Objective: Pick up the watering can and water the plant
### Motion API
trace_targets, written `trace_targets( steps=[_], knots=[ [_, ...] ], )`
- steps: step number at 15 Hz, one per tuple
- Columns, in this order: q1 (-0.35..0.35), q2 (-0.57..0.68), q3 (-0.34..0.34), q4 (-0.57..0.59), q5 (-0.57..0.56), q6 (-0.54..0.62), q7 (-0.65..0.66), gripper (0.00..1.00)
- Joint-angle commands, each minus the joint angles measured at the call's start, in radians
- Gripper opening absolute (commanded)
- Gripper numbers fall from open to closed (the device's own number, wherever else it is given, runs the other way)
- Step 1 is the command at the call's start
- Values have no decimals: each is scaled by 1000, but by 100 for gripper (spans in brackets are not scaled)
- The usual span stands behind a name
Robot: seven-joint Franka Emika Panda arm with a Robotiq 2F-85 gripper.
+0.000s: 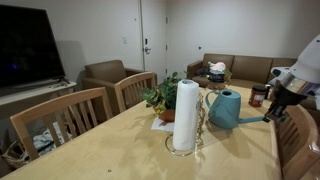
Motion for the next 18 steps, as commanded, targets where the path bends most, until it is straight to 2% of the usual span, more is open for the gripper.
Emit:
trace_targets(
  steps=[1, 3, 9, 11, 14, 16, 18],
  knots=[
    [29, 15, -27, -16, 25, 25, 28, 47],
    [24, 11, -21, -17, 27, 16, 32, 55],
    [50, 24, -42, -13, 27, 18, 27, 99],
    [69, 24, -62, -11, 26, 14, 25, 100],
    [134, 0, -148, -16, 22, 10, 16, 100],
    [217, 1, -252, -14, 24, 32, 16, 100],
    [275, -11, -329, -15, 18, 54, 6, 100]
  ],
)
